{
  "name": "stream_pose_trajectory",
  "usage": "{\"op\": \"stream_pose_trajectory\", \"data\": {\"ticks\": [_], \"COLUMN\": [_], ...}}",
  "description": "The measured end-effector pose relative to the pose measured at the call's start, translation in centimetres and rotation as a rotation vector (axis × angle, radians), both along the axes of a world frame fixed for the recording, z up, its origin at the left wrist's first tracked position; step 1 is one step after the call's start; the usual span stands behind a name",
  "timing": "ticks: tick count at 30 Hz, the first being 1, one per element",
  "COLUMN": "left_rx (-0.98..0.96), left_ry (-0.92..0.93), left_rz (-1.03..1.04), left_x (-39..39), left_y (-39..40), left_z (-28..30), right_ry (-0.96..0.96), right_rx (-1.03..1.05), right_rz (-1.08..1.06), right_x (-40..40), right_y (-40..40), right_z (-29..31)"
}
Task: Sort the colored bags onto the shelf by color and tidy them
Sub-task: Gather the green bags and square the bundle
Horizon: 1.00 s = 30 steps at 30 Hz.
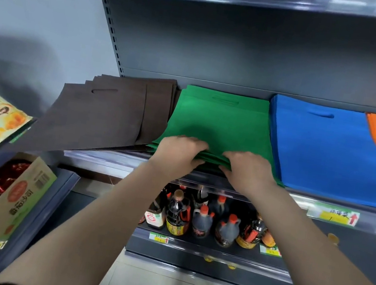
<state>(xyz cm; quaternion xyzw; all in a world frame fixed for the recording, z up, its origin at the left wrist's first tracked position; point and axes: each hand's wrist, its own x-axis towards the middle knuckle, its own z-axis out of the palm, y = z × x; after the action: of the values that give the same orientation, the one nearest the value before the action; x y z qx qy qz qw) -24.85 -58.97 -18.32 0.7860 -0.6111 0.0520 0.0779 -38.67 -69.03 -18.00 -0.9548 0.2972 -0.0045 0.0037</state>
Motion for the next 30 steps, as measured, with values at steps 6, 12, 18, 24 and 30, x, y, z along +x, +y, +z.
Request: {"op": "stream_pose_trajectory", "data": {"ticks": [6, 12, 18, 24, 30], "left_rx": [-0.222, -0.101, -0.169, -0.102, -0.115], "left_ry": [-0.038, 0.139, 0.177, 0.056, 0.058], "left_rz": [0.249, 0.473, 0.398, 0.274, 0.189], "left_x": [3.6, 5.2, 6.8, 8.0, 10.3], "left_y": [4.8, 6.2, 6.3, 6.7, 8.3], "left_z": [-0.1, -1.3, -1.9, -1.6, -1.6], "right_ry": [-0.096, -0.123, -0.301, -0.362, -0.404], "right_rx": [0.017, 0.011, 0.235, 0.361, 0.408], "right_rz": [0.017, -0.004, -0.187, -0.331, -0.431], "right_x": [-0.4, -0.3, -0.8, -0.4, -0.3], "right_y": [-0.6, -0.6, -0.9, -0.6, -0.4], "right_z": [-0.8, -0.7, 0.2, 0.8, 1.0]}}
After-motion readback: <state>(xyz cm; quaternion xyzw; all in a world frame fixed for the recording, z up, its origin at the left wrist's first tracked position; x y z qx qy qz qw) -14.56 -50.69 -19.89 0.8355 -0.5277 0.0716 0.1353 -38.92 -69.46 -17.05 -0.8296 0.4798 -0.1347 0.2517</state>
